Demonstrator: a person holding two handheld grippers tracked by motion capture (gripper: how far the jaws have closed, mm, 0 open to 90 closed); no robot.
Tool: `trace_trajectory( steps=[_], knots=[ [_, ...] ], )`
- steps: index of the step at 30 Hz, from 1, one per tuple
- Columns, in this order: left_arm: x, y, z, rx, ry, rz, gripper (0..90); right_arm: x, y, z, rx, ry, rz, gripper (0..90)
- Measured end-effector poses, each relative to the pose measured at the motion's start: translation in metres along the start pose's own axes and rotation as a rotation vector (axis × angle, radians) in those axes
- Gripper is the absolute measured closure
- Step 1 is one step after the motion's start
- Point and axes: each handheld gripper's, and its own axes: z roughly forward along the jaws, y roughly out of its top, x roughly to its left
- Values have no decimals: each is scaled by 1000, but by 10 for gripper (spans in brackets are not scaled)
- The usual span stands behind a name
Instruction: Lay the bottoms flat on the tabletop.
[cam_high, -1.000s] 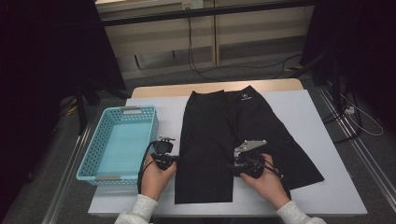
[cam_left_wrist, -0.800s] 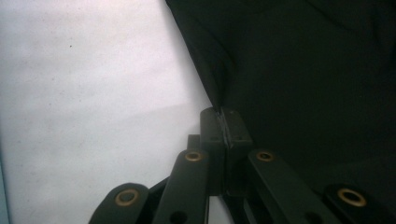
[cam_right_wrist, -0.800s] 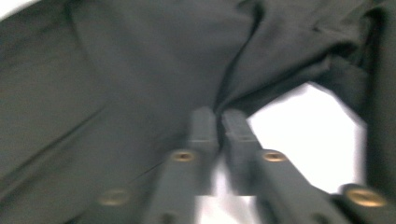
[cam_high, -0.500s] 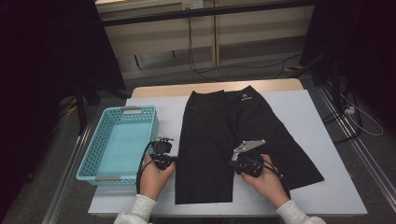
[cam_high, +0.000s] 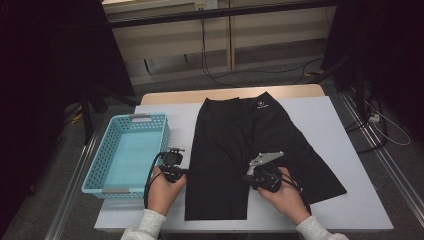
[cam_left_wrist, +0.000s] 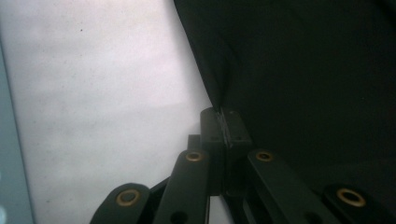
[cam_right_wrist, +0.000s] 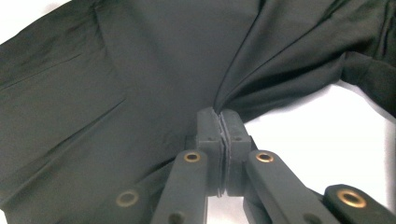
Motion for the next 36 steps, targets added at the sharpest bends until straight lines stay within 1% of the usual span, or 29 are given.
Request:
trace_trajectory(
  steps=[5,14,23,25,26,29,33,36],
  knots=[
    [-1,-1,-1,12,-1,3,896,2,0,0,2,2,-6,894],
    [-1,-2,-3,17,6,7,897,7,-1,0,1,18,-7,894],
    [-1,-2,-4,15,8,11,896,9,-1,0,0,17,-16,894],
    [-1,-2,-4,24,5,9,897,9,0,-1,-1,19,-15,894],
    [0,-2,-5,25,5,13,897,9,0,-1,-2,12,-15,894],
    [-1,-2,-6,20,9,12,897,8,1,-1,-1,13,-18,893],
    [1,-2,-5,26,10,12,897,11,1,1,3,14,-28,894],
    [1,-2,-7,13,13,8,897,11,1,1,-1,16,-33,892]
  ],
)
